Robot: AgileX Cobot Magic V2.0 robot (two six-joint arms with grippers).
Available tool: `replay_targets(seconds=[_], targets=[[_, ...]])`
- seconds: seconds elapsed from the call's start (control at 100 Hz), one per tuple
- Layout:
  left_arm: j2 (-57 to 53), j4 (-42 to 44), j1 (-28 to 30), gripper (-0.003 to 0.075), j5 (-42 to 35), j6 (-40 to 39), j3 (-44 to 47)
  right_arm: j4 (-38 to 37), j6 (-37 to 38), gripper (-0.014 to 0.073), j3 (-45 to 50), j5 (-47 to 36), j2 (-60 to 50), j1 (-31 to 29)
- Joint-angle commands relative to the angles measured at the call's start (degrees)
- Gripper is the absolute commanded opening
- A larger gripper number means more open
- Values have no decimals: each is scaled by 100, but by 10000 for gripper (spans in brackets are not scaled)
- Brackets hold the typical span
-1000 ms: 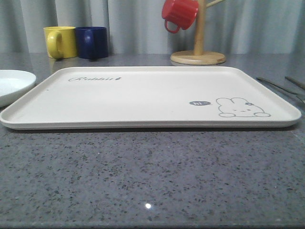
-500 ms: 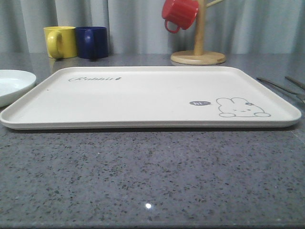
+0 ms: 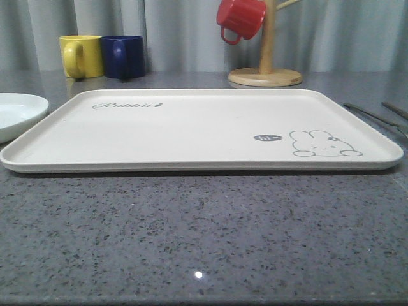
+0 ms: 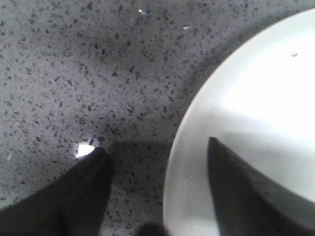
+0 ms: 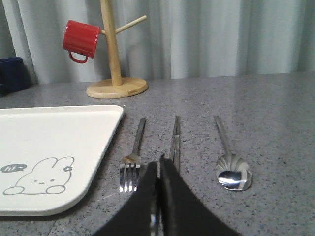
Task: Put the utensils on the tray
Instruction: 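Grasp the white plate rim with the left gripper and lift, then carry the plate over the tray and lower it onto the tray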
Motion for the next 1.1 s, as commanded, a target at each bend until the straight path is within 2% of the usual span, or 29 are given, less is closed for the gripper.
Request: replay_targets(seconds=[0.0, 0.04, 0.11, 0.37, 0.49, 0.7, 0.91, 1.09], targets=[[-163, -5, 5, 211, 8, 42, -144, 0, -48, -69, 1, -483, -110, -38], [-163, -5, 5, 106, 8, 69, -144, 0, -48, -69, 1, -483, -110, -38], [-163, -5, 5, -22, 58, 163, -144, 0, -48, -69, 1, -483, -110, -38], [-301, 43, 85, -19, 96, 258, -144, 0, -48, -69, 1, -483, -110, -38], [-587, -247, 269, -19, 85, 411, -159, 0, -48, -69, 1, -483, -110, -38], [-1159, -1510, 571, -19, 256, 1254, -339, 0, -48, -69, 1, -483, -110, -38], [-1552, -2020, 541, -19, 511, 1488, -574, 0, -48, -69, 1, -477, -110, -38], [-1568, -3142, 451, -19, 931, 2040, -760, 0, -48, -69, 1, -477, -110, -38]])
